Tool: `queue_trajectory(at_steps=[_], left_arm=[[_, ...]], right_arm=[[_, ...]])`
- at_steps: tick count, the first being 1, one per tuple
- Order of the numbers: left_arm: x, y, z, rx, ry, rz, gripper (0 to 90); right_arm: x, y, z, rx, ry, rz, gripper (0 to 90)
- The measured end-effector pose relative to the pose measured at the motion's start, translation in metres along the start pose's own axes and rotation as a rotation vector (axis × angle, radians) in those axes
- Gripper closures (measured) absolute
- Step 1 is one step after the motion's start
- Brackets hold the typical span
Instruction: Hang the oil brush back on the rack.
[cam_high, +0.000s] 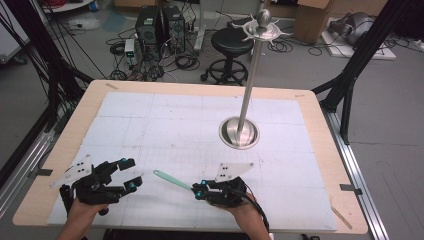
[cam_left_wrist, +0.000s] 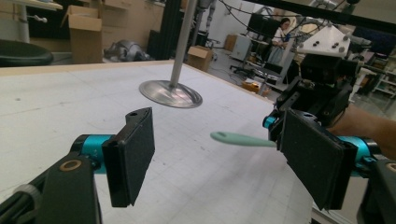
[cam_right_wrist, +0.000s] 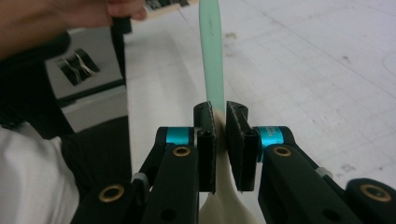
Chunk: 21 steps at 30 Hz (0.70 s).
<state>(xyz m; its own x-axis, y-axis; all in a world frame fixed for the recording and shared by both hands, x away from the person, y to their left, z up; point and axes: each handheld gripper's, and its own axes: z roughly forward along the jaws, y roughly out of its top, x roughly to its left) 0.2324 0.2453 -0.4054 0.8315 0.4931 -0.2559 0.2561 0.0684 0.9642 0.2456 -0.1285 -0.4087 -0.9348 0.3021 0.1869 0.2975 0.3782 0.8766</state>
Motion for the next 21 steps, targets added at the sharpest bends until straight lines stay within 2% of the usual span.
queue_trajectory(at_steps=[2,5,9,10,12,13,14,15,16,21], left_arm=[[-0.001,0.000,0.003,0.002,-0.040,-0.006,26.5],[-0.003,0.001,0.007,0.010,-0.074,0.000,28.6],[-0.005,0.001,0.013,0.020,-0.090,0.000,31.5],[-0.006,0.001,0.018,0.026,-0.105,0.001,32.4],[-0.007,0.002,0.023,0.035,-0.121,0.003,33.4],[-0.007,0.002,0.023,0.035,-0.121,0.003,34.0],[-0.008,0.003,0.027,0.032,-0.144,0.001,35.5],[-0.008,0.003,0.027,0.032,-0.144,0.001,36.9],[-0.010,0.003,0.030,0.023,-0.161,-0.009,37.7],[-0.013,0.003,0.038,0.018,-0.199,-0.010,44.2]], right_arm=[[0.001,0.001,-0.002,-0.017,0.014,0.002,82.8],[0.001,0.003,-0.003,-0.030,0.027,0.000,82.8],[0.002,0.005,-0.004,-0.047,0.038,-0.005,82.8],[0.003,0.006,-0.005,-0.068,0.051,-0.004,82.8],[0.005,0.008,-0.007,-0.076,0.057,-0.012,82.8],[0.005,0.008,-0.007,-0.076,0.057,-0.012,82.8],[0.006,0.011,-0.008,-0.087,0.062,-0.017,82.8],[0.006,0.012,-0.009,-0.093,0.069,-0.020,82.8],[0.006,0.013,-0.009,-0.102,0.073,-0.018,82.8],[0.007,0.015,-0.007,-0.108,0.095,-0.022,82.7]])
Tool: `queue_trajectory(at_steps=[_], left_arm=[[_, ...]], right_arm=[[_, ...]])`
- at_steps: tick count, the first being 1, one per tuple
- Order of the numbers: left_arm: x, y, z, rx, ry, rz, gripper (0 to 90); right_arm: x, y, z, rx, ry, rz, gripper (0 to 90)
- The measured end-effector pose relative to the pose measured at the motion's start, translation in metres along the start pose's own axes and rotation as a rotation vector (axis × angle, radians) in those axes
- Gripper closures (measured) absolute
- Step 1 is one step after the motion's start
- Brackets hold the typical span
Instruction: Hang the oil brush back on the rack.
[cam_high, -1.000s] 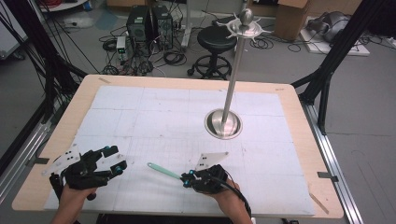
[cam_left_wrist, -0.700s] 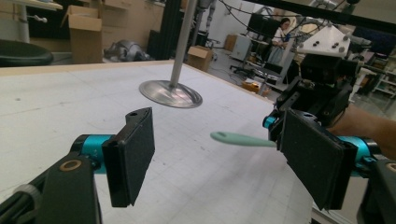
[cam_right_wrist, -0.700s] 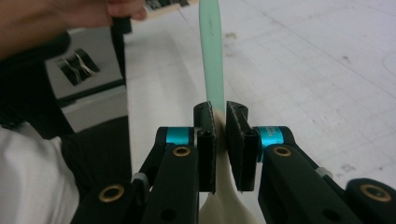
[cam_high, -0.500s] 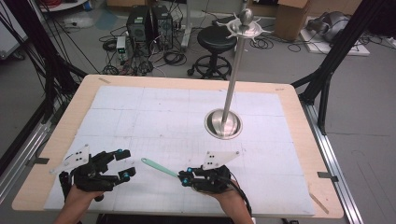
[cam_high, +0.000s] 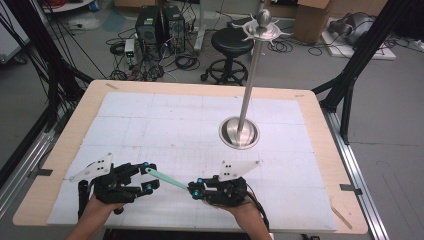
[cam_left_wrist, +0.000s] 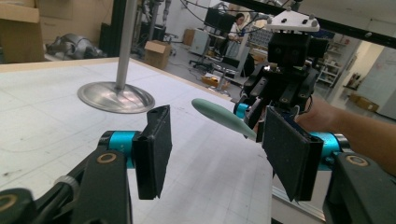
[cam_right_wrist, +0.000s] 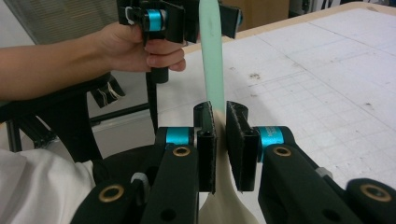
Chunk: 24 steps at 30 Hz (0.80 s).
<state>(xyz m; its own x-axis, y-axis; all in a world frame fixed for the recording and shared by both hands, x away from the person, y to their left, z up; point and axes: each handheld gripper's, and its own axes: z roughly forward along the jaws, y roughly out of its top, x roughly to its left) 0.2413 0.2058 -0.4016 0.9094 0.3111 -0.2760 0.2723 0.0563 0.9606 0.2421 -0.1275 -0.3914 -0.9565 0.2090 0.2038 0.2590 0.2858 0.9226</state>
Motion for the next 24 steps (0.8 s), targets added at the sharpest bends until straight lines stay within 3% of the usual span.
queue_trajectory(at_steps=[6,13,24], left_arm=[[-0.002,0.002,0.006,-0.021,-0.051,-0.005,52.3],[-0.006,0.006,0.013,-0.018,-0.101,0.022,65.0],[-0.010,0.010,0.014,-0.045,-0.161,0.017,72.8]], right_arm=[[0.001,0.001,-0.002,-0.022,0.029,0.010,82.7],[0.001,0.001,-0.001,-0.039,0.057,0.010,82.6],[-0.001,0.001,-0.001,-0.062,0.097,0.023,82.1]])
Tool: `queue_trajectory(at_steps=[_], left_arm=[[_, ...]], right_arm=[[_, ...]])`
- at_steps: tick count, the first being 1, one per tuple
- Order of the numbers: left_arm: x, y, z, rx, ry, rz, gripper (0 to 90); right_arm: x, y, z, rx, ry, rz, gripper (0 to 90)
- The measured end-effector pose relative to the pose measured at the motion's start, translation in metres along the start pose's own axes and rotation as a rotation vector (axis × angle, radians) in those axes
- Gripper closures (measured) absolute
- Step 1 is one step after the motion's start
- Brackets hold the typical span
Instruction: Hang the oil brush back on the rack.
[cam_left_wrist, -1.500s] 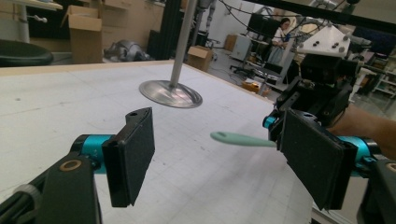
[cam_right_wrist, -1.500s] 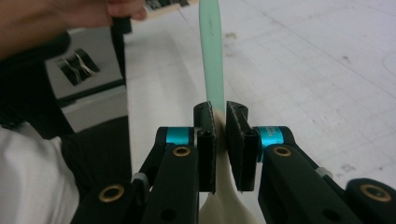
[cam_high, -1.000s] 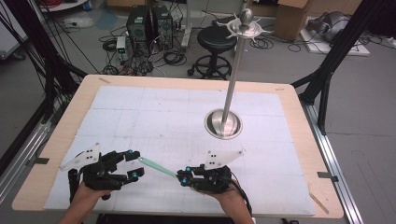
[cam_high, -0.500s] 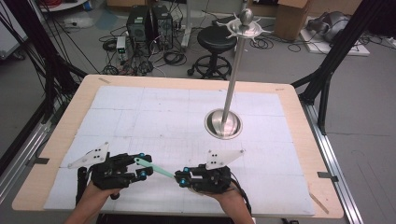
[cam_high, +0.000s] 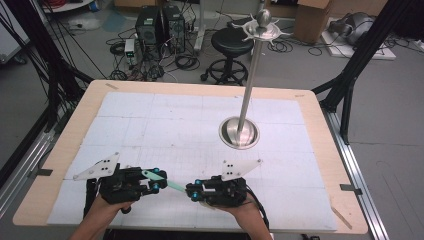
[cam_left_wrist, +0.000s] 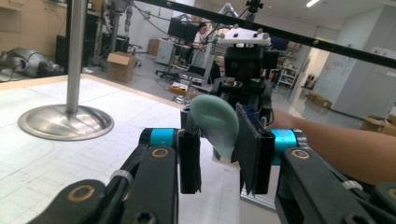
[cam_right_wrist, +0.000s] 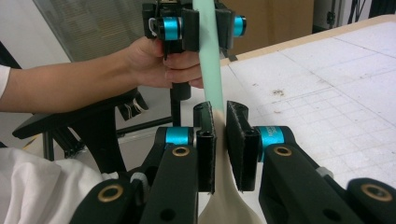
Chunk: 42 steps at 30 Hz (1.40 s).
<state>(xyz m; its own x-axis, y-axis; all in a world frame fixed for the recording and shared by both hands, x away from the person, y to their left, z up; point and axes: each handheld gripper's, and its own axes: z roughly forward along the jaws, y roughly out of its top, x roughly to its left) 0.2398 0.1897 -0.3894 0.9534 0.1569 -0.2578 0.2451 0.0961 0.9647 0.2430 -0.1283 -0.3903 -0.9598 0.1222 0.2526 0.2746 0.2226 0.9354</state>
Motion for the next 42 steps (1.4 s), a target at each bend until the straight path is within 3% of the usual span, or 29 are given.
queue_trajectory(at_steps=[8,14,19,22,27,36,42], left_arm=[[-0.002,0.004,0.002,0.004,-0.005,-0.001,75.6],[-0.007,0.011,0.007,0.039,0.029,0.003,76.5],[-0.011,0.016,0.011,0.083,0.054,0.015,76.7],[-0.013,0.020,0.014,0.103,0.103,0.004,76.9],[-0.014,0.022,0.016,0.121,0.158,-0.001,76.9],[-0.019,0.030,0.022,0.154,0.203,0.012,76.9],[-0.022,0.034,0.031,0.177,0.243,0.016,77.0]], right_arm=[[-0.001,0.000,0.001,-0.003,0.004,-0.001,81.8],[0.000,0.000,0.000,-0.005,-0.037,0.003,78.9],[0.001,0.001,-0.001,-0.001,-0.069,0.008,68.2],[0.009,0.005,0.002,0.019,-0.137,-0.039,63.6],[0.017,0.010,0.009,0.055,-0.211,-0.116,63.0],[0.020,0.014,0.019,0.089,-0.253,-0.152,61.4],[0.024,0.018,0.029,0.130,-0.291,-0.202,67.1]])
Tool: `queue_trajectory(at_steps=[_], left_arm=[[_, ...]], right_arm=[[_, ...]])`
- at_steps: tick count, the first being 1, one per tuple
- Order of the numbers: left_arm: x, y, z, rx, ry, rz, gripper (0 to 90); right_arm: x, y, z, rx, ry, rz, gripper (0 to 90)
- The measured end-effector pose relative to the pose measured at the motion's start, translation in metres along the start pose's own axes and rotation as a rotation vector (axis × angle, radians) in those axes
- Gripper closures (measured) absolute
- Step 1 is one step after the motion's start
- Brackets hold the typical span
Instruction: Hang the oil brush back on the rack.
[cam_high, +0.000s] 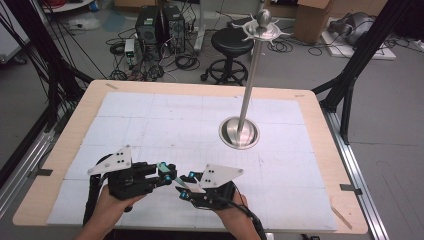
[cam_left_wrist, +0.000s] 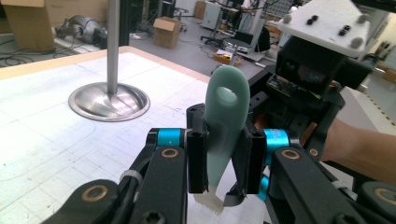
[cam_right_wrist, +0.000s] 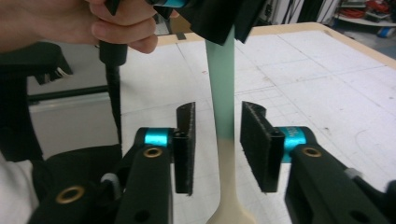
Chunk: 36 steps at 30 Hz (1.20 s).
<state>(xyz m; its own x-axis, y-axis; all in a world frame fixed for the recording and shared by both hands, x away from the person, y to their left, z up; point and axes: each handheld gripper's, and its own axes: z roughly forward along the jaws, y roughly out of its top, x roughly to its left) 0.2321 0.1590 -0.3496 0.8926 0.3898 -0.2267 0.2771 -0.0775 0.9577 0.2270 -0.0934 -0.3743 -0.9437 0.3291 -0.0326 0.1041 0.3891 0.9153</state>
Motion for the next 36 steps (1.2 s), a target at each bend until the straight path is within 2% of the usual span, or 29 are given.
queue_trajectory(at_steps=[6,12,15,17,18,19,20,21,22,23,24,25,26,27,28,29,30,31,32,33,34,36], left_arm=[[-0.001,0.002,0.002,-0.012,0.018,-0.024,77.1],[0.000,0.002,0.002,-0.016,0.014,-0.035,77.0],[0.000,0.002,0.002,-0.029,-0.005,-0.037,76.6],[0.000,0.002,0.002,-0.033,-0.012,-0.031,75.8],[0.002,0.002,0.001,-0.048,-0.035,-0.014,73.6],[0.002,0.002,0.001,-0.048,-0.035,-0.014,67.2],[0.003,0.002,0.000,-0.058,-0.051,-0.011,67.2],[0.004,0.002,-0.001,-0.070,-0.068,-0.006,62.0],[0.004,0.002,-0.002,-0.082,-0.086,-0.004,57.9],[0.006,0.003,-0.004,-0.102,-0.129,0.009,51.7],[0.006,0.003,-0.004,-0.102,-0.129,0.009,50.7],[0.006,0.003,-0.006,-0.122,-0.181,0.023,50.0],[0.006,0.003,-0.007,-0.131,-0.205,0.025,49.9],[0.006,0.003,-0.007,-0.131,-0.205,0.025,49.5],[0.006,0.003,-0.008,-0.147,-0.236,0.028,49.2],[0.007,0.004,-0.009,-0.152,-0.253,0.025,49.3],[0.007,0.004,-0.009,-0.152,-0.253,0.025,49.4],[0.008,0.004,-0.010,-0.163,-0.281,0.022,49.9],[0.008,0.004,-0.010,-0.163,-0.281,0.022,50.6],[0.009,0.005,-0.010,-0.173,-0.310,0.014,51.0],[0.009,0.005,-0.010,-0.173,-0.310,0.014,52.0],[0.011,0.006,-0.011,-0.167,-0.339,0.000,54.1]], right_arm=[[0.002,0.003,-0.001,0.003,-0.053,-0.017,76.5],[0.002,0.003,-0.003,-0.014,-0.064,-0.016,80.3],[0.002,0.003,-0.004,-0.016,-0.053,-0.018,81.2],[0.001,0.003,-0.004,-0.020,-0.033,-0.009,81.4],[0.001,0.003,-0.005,-0.021,-0.022,-0.007,81.5],[0.000,0.003,-0.005,-0.022,-0.007,-0.005,81.5],[0.000,0.003,-0.005,-0.022,-0.007,-0.005,81.5],[0.000,0.003,-0.006,-0.022,0.005,-0.001,81.6],[-0.001,0.003,-0.007,-0.027,0.024,-0.001,81.6],[-0.002,0.003,-0.009,-0.047,0.062,0.009,81.6],[-0.002,0.003,-0.010,-0.060,0.076,0.016,81.5],[-0.003,0.003,-0.011,-0.075,0.100,0.024,81.5],[-0.004,0.003,-0.012,-0.090,0.120,0.031,81.6],[-0.004,0.003,-0.012,-0.090,0.120,0.031,81.6],[-0.006,0.003,-0.014,-0.106,0.163,0.039,81.5],[-0.007,0.004,-0.014,-0.112,0.178,0.044,81.5],[-0.007,0.004,-0.014,-0.112,0.178,0.044,81.5],[-0.007,0.003,-0.014,-0.113,0.220,0.049,81.5],[-0.007,0.003,-0.014,-0.113,0.220,0.049,81.5],[-0.008,0.003,-0.013,-0.111,0.248,0.053,81.5],[-0.008,0.003,-0.013,-0.111,0.248,0.053,81.5],[-0.009,0.001,-0.011,-0.120,0.292,0.063,81.5]])
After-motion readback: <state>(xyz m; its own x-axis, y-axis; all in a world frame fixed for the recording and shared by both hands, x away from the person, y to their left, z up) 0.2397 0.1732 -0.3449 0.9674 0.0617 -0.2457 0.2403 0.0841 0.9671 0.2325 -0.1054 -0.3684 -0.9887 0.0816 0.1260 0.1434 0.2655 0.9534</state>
